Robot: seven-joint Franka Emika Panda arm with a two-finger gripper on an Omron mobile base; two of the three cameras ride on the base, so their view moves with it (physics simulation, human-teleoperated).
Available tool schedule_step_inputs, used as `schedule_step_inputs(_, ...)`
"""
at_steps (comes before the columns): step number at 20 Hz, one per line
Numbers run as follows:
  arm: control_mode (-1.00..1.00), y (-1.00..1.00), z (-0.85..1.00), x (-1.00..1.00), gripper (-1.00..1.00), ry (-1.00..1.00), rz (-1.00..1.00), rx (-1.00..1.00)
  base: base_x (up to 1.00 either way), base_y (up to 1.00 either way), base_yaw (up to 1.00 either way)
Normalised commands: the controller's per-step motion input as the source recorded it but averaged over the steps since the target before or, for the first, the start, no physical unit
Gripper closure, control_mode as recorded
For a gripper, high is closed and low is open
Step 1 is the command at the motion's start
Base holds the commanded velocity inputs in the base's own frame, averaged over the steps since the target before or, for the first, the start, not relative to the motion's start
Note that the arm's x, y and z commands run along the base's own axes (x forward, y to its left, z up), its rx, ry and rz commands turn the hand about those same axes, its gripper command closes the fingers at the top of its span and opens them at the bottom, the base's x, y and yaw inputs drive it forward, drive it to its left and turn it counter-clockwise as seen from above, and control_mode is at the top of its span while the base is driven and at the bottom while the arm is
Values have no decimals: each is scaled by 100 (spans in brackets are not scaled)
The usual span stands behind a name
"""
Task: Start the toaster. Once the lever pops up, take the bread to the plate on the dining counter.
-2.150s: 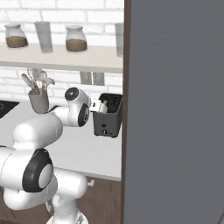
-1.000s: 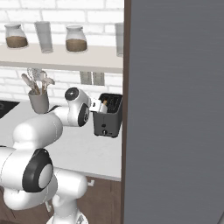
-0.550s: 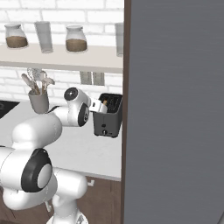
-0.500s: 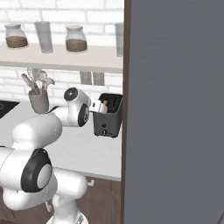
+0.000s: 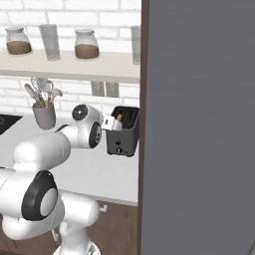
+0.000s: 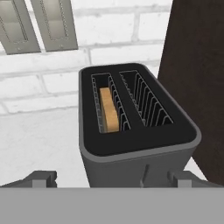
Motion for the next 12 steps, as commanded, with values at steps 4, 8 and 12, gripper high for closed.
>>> schedule_step_inputs(4,-100,0,0,0,-100,0,0,0,0,0,0)
schedule_step_inputs(8,-100,0,-7,0,-100,0,0,0,0,0,0)
schedule_step_inputs(12,-100,0,-5,0,-100,0,0,0,0,0,0)
